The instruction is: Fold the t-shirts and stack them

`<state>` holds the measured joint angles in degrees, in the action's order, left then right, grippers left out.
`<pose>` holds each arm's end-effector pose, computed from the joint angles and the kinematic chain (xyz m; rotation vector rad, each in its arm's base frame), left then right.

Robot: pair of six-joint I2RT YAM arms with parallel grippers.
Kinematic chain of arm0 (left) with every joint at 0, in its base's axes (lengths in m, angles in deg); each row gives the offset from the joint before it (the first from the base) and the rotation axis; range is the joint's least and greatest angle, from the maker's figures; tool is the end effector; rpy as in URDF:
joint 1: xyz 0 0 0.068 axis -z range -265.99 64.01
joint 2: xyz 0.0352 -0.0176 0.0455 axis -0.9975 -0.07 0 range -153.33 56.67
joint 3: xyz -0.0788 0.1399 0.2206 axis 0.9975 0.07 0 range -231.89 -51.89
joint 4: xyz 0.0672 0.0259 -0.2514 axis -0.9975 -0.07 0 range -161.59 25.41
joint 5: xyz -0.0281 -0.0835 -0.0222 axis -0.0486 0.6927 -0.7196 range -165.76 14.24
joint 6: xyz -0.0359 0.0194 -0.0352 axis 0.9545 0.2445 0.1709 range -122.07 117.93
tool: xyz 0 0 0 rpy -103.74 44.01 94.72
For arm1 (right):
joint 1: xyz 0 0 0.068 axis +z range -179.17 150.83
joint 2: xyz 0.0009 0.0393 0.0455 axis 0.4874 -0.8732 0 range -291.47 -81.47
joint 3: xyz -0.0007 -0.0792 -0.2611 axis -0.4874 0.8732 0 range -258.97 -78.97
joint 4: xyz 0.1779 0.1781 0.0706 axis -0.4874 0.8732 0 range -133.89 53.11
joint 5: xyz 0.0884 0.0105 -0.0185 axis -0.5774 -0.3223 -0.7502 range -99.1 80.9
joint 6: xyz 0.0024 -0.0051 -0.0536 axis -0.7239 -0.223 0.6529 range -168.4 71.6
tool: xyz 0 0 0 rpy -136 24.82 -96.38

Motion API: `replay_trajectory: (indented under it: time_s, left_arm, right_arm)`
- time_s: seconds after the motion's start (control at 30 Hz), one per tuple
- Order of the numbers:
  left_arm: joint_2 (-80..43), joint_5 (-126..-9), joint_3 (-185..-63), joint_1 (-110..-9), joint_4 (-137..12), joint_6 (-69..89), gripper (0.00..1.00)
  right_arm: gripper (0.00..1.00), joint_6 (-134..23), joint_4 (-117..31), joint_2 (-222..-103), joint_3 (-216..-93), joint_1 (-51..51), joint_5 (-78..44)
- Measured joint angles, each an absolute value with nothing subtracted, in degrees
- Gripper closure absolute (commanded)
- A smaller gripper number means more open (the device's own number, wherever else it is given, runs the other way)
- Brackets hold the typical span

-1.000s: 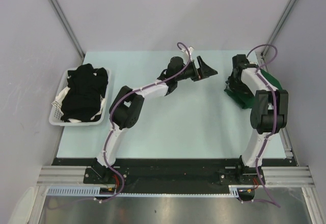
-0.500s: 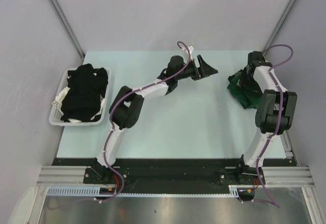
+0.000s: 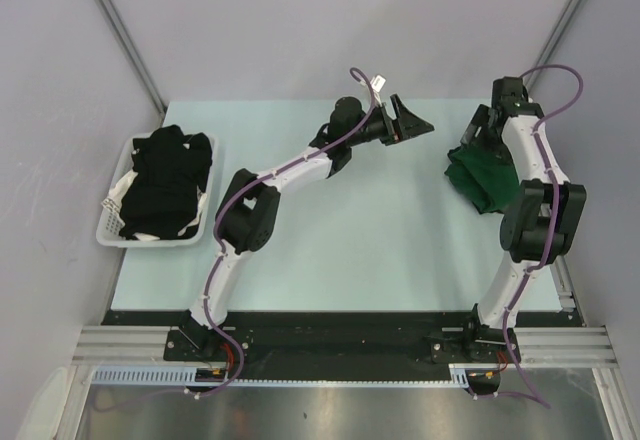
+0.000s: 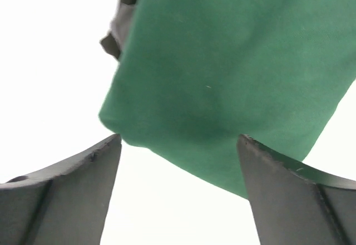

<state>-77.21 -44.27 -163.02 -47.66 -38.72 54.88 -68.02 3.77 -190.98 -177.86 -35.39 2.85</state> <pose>0.4249 -0.3595 0.2700 0.2280 1.7890 -1.6770 0.4140 -0.0526 0.2836 0.6472 2.4813 -0.1815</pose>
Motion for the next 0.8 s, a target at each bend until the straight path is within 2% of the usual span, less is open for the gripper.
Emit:
replay_trajectory:
  time_s: [0.07, 0.1, 0.13, 0.23, 0.8]
  left_arm:
    - [-77.3, -44.0, -163.0, -47.7, -39.1, 54.9, 0.01]
    - [-77.3, -44.0, -163.0, -47.7, -39.2, 54.9, 0.01]
    - [-77.3, -44.0, -163.0, -47.7, -39.2, 54.9, 0.0]
    - [-77.3, -44.0, -163.0, -47.7, -39.2, 54.9, 0.0]
    - [-77.3, -43.5, -162.1, -47.7, -38.5, 54.9, 0.0]
  right_arm:
    - [0.28, -68.1, 3.7, -190.9, -179.0, -35.5, 1.7]
    - [0.4, -68.0, 3.7, -190.8, -179.3, -35.5, 1.1]
    - [0.59, -68.2, 3.7, -190.8, -179.3, -35.7, 0.5]
    - [1.0, -67.7, 4.0, -190.8, -179.3, -36.2, -0.9]
    - [1.0, -69.2, 4.2, -191.3, -170.1, -37.1, -1.0]
